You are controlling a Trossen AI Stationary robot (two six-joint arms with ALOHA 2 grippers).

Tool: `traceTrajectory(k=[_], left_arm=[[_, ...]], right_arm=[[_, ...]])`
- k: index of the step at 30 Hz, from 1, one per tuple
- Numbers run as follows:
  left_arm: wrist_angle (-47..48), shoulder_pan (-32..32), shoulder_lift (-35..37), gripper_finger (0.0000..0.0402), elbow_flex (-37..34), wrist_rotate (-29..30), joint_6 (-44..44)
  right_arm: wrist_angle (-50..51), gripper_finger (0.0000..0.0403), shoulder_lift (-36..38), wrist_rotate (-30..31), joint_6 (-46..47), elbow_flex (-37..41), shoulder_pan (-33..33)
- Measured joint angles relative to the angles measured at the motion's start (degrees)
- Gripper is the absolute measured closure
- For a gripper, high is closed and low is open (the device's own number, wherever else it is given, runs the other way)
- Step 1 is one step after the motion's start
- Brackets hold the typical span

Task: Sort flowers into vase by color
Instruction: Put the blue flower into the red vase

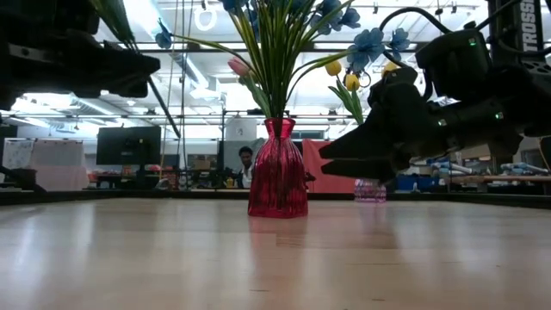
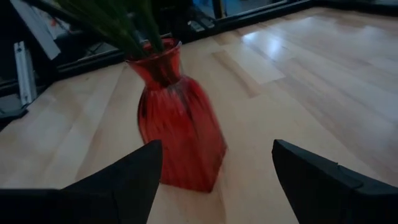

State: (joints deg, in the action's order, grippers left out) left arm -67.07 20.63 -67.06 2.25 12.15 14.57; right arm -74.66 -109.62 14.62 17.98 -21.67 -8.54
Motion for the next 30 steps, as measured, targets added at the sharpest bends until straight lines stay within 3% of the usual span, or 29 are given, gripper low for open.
traceTrajectory(k=[4, 11, 20, 30], left_arm=[[0.62, 0.06, -1.41, 0.0364, 1.23, -2.39, -1.32], [-0.16, 0.04, -8.05, 0.0369, 4.62, -1.46, -1.34], [-22.09, -0.04, -18.41, 0.0373, 5.28, 3.30, 8.00], [-22.69, -2.40, -27.53, 0.0373, 12.63, -0.15, 7.69]], right_arm=[[-1.79, 0.0090, 0.00, 2.73, -0.49, 0.01, 0.00], [-4.10, 0.0090, 0.00, 3.77, -1.21, 0.00, 0.00], [-4.40, 0.0090, 0.00, 3.77, -1.53, 0.00, 0.28], [-5.48, 0.0090, 0.00, 3.75, -2.75, -0.26, 0.37]])
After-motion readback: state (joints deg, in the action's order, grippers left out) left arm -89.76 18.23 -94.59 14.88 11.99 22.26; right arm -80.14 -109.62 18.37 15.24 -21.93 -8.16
